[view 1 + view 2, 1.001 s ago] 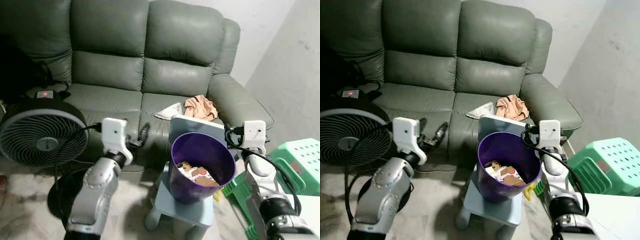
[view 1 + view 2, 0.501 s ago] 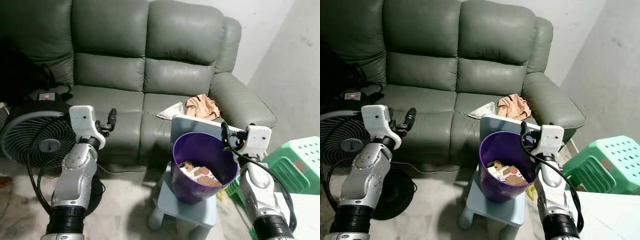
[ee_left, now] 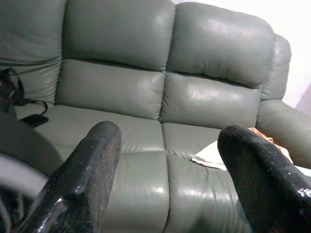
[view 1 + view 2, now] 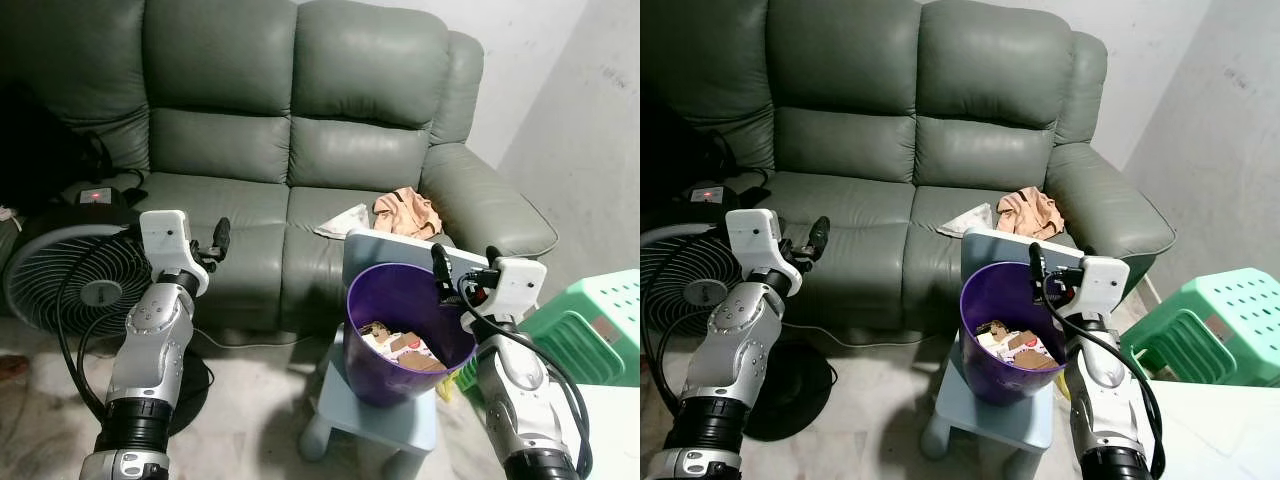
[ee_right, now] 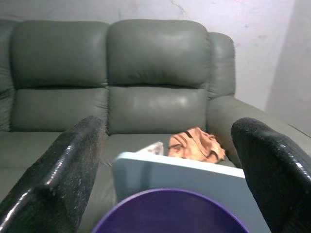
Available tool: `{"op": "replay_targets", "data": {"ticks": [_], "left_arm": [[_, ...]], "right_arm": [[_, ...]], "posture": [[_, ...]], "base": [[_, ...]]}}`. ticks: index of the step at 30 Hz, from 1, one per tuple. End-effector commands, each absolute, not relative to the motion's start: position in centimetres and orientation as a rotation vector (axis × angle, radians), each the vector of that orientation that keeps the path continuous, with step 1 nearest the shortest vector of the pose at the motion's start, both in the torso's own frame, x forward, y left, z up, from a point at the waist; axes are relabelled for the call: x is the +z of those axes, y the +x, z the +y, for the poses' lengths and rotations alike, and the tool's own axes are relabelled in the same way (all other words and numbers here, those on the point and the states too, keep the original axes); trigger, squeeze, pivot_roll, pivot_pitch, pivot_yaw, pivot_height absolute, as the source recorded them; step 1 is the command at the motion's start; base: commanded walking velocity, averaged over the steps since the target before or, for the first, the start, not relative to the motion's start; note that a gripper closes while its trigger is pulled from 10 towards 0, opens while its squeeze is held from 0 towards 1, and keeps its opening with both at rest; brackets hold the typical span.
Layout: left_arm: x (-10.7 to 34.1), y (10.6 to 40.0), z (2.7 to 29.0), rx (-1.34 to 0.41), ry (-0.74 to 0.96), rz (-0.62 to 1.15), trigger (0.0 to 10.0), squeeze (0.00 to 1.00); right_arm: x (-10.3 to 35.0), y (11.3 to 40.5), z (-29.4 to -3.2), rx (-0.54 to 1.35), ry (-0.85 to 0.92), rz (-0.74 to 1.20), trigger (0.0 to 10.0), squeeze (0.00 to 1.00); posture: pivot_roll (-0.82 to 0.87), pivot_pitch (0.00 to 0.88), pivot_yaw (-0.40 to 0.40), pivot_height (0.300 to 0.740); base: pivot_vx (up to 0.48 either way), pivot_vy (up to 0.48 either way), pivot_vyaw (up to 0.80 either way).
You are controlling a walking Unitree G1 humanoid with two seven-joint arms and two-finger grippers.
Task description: Picking trash to rubbish bin
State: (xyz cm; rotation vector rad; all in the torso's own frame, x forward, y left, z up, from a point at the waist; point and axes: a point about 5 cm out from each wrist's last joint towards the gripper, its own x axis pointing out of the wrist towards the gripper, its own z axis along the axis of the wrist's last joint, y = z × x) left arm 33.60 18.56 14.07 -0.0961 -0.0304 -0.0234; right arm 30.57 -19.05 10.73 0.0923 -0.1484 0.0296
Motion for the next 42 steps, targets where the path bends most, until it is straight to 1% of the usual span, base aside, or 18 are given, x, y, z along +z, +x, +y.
{"op": "replay_targets", "data": {"ticks": [1,3,16,34,42], "left_arm": [[14.6,34.0,18.3,-0.029,-0.093,-0.051,10.0,0.0],[14.7,34.1,18.3,-0.028,-0.095,-0.053,10.0,0.0],[14.4,34.2,17.9,-0.043,-0.092,-0.053,10.0,0.0],[14.4,34.5,17.4,-0.069,-0.089,-0.057,10.0,0.0],[14.6,34.5,16.9,-0.11,-0.097,-0.079,10.0,0.0]], "right_arm": [[11.3,30.8,-19.4,0.025,0.092,-0.156,10.0,0.0],[11.4,30.8,-19.4,0.033,0.071,-0.158,10.0,0.0],[10.9,30.5,-19.2,0.026,0.069,-0.134,10.0,0.0],[10.8,30.2,-19.5,0.024,0.06,-0.121,10.0,0.0],[10.7,30.1,-19.4,0.032,0.056,-0.114,10.0,0.0]], "posture": [[0.01,0.0,-0.084,0.74],[0.01,0.0,-0.084,0.74],[-0.01,0.0,-0.077,0.74],[-0.02,0.0,-0.077,0.74],[-0.02,0.0,-0.079,0.74]], "base": [[0.0,0.0,-0.77],[0.0,0.0,-0.77],[0.0,0.0,-0.77],[0.0,0.0,-0.77],[0.0,0.0,-0.77]]}}
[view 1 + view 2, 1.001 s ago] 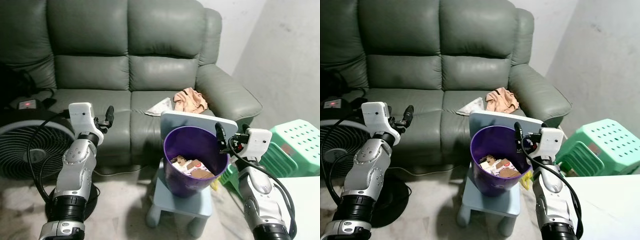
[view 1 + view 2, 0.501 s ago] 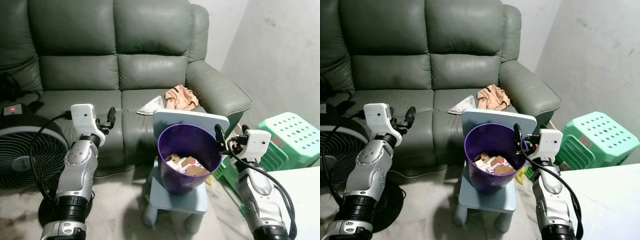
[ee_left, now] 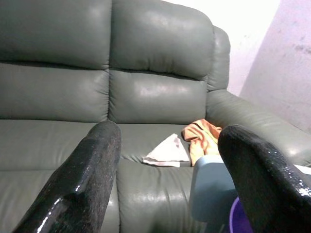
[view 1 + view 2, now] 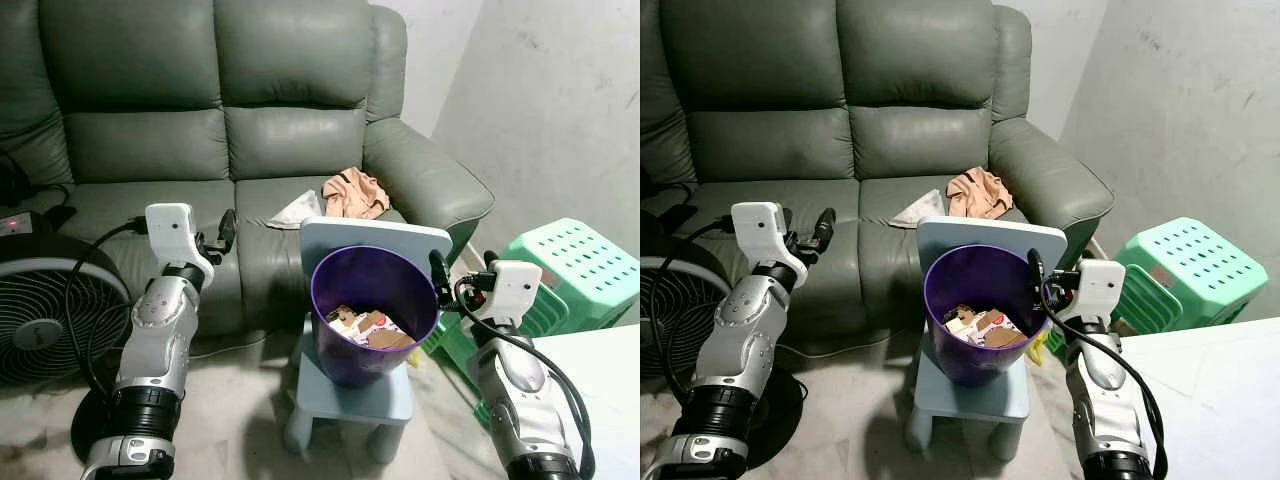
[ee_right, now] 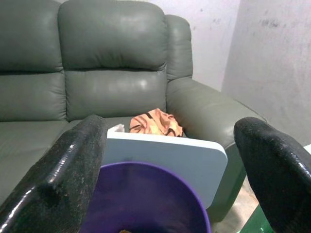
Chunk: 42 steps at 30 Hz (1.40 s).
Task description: Picking trash to rubbish bin
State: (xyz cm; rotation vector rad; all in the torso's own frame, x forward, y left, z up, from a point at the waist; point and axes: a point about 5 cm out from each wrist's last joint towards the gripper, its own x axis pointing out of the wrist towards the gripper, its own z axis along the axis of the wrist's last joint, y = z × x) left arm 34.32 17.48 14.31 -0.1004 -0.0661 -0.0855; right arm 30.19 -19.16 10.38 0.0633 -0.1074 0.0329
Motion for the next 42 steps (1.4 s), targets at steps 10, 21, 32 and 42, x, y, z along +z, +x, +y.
{"op": "replay_targets", "data": {"ticks": [10,21,32,42], "left_arm": [[14.72,34.62,16.69,-0.126,-0.142,-0.089,10.0,0.0],[14.51,34.9,16.65,-0.089,-0.128,-0.064,10.0,0.0],[14.5,35.04,16.5,-0.101,-0.135,-0.063,10.0,0.0],[14.42,34.85,16.34,-0.122,-0.118,-0.072,10.0,0.0]], "right_arm": [[10.62,30.12,-19.23,0.044,0.054,-0.11,10.0,0.0],[10.59,30.07,-19.15,0.052,0.051,-0.105,10.0,0.0],[10.62,30.03,-19.19,0.053,0.05,-0.103,10.0,0.0],[10.56,29.92,-19.0,0.056,0.054,-0.1,10.0,0.0]], "posture": [[-0.02,0.0,-0.082,0.74],[-0.03,0.0,-0.086,0.74],[-0.03,0.0,-0.086,0.74],[-0.03,0.0,-0.084,0.74]], "base": [[0.0,0.185,-0.77],[0.0,0.067,-0.77],[0.0,0.0,-0.77],[0.0,0.0,-0.77]]}}
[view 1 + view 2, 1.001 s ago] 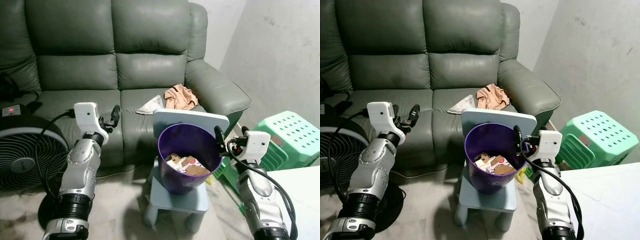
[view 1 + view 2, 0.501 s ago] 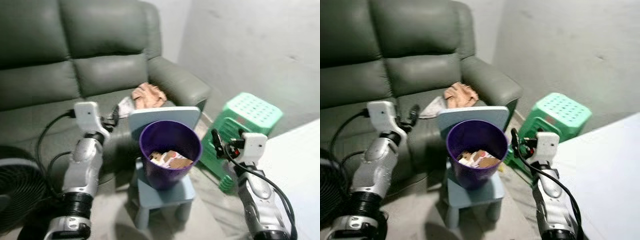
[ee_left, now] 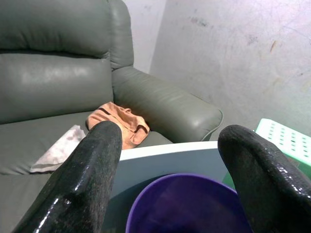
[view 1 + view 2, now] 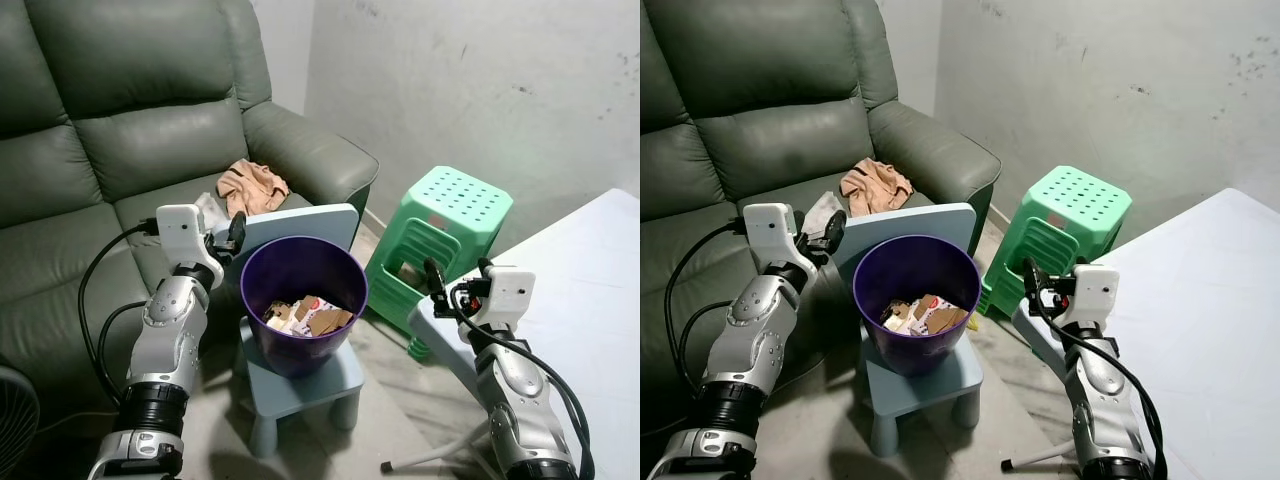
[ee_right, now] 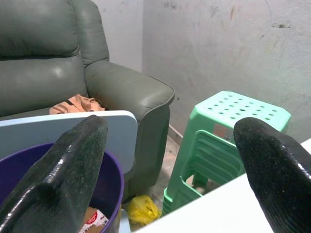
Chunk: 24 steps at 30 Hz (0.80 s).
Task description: Picking trash to rubbish bin
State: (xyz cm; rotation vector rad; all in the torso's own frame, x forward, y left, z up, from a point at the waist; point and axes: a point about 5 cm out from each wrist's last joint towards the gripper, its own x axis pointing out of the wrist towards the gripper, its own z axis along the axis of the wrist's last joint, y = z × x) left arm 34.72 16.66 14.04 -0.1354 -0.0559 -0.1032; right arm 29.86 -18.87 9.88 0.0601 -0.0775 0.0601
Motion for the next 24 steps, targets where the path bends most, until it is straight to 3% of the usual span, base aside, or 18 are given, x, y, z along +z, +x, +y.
{"op": "replay_targets", "data": {"ticks": [1,7,13,24], "left_arm": [[14.41,34.82,16.33,-0.123,-0.122,-0.071,10.0,0.0],[14.53,34.71,16.21,-0.148,-0.09,-0.077,10.0,0.0],[14.38,34.68,16.17,-0.149,-0.102,-0.07,10.0,0.0],[14.08,34.78,16.5,-0.11,-0.129,-0.042,10.0,0.0]], "right_arm": [[10.52,29.87,-19.0,0.056,0.054,-0.098,10.0,0.0],[10.44,29.72,-18.96,0.057,0.054,-0.093,10.0,0.0],[10.44,29.71,-18.84,0.06,0.055,-0.092,10.0,0.0],[10.3,29.52,-18.8,0.06,0.053,-0.083,10.0,0.0]], "posture": [[-0.03,0.0,-0.084,0.74],[-0.03,0.0,-0.083,0.74],[-0.03,0.0,-0.083,0.74],[-0.03,0.0,-0.084,0.74]], "base": [[0.0,0.0,-0.77],[0.0,0.0,-0.77],[0.0,-0.466,-0.77],[0.0,0.0,-0.77]]}}
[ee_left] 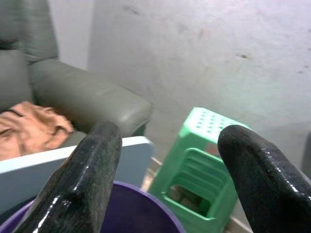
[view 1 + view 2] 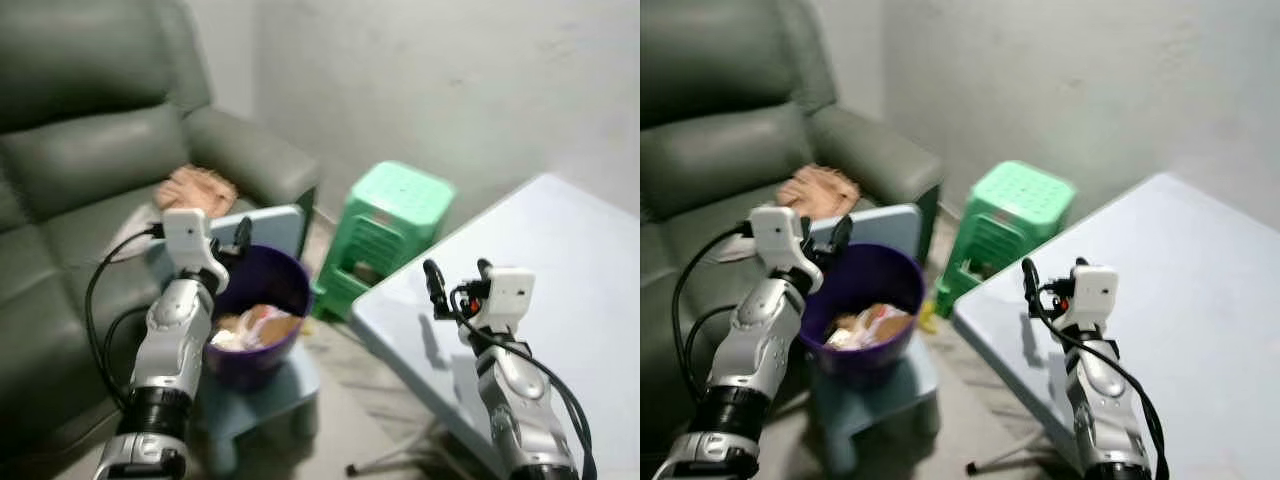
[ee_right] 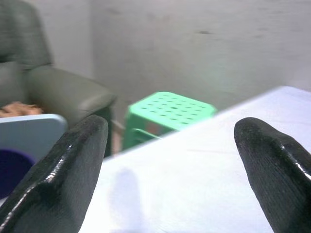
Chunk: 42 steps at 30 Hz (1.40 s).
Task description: Picking trash to rubbish bin
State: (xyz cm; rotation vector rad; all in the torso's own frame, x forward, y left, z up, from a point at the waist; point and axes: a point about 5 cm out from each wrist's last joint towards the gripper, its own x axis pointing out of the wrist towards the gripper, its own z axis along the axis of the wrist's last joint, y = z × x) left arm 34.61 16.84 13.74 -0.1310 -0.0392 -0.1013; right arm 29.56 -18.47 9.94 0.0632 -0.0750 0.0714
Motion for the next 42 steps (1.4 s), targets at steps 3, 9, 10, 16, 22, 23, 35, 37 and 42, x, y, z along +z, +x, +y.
{"op": "replay_targets", "data": {"ticks": [3,9,10,16,22,23,35,37,42], "left_arm": [[14.1,34.8,16.5,-0.11,-0.131,-0.041,10.0,0.0],[14.1,34.8,16.4,-0.109,-0.129,-0.039,10.0,0.0],[14.1,34.8,16.4,-0.11,-0.129,-0.039,10.0,0.0],[14.1,34.8,16.4,-0.106,-0.129,-0.037,10.0,0.0],[14.1,34.8,16.3,-0.114,-0.129,-0.039,10.0,0.0],[14.1,34.7,16.3,-0.122,-0.117,-0.043,10.0,0.0],[13.5,33.9,15.2,-0.178,-0.113,-0.03,10.0,0.0],[13.5,33.9,15.1,-0.185,-0.118,-0.03,10.0,0.0],[13.5,33.7,14.9,-0.202,-0.125,-0.027,10.0,0.0]], "right_arm": [[10.3,29.5,-18.8,0.06,0.053,-0.083,10.0,0.0],[10.3,29.5,-18.9,0.059,0.052,-0.082,10.0,0.0],[10.3,29.5,-18.9,0.059,0.052,-0.081,10.0,0.0],[10.4,29.6,-18.9,0.057,0.052,-0.08,10.0,0.0],[10.4,29.6,-19.0,0.054,0.052,-0.079,10.0,0.0],[10.4,29.5,-19.0,0.053,0.051,-0.077,10.0,0.0],[10.2,29.4,-19.1,0.039,0.049,-0.07,10.0,0.0],[10.2,29.4,-19.2,0.028,0.053,-0.071,10.0,0.0],[10.2,29.3,-19.2,0.02,0.056,-0.074,10.0,0.0]], "posture": [[-0.03,0.0,-0.084,0.74],[-0.03,0.0,-0.085,0.74],[-0.03,0.0,-0.085,0.74],[-0.03,0.0,-0.085,0.74],[-0.03,0.0,-0.087,0.74],[-0.03,0.0,-0.086,0.74],[-0.03,0.0,-0.086,0.74],[-0.03,0.0,-0.086,0.74],[-0.03,0.0,-0.087,0.74]], "base": [[0.0,0.0,-0.76],[0.0,0.0,-0.76],[0.0,0.0,-0.76],[0.0,0.0,-0.76],[0.0,0.0,-0.76],[0.0,0.0,-0.76],[0.0,0.0,-0.74],[0.0,0.0,-0.34],[0.0,0.0,0.0]]}}
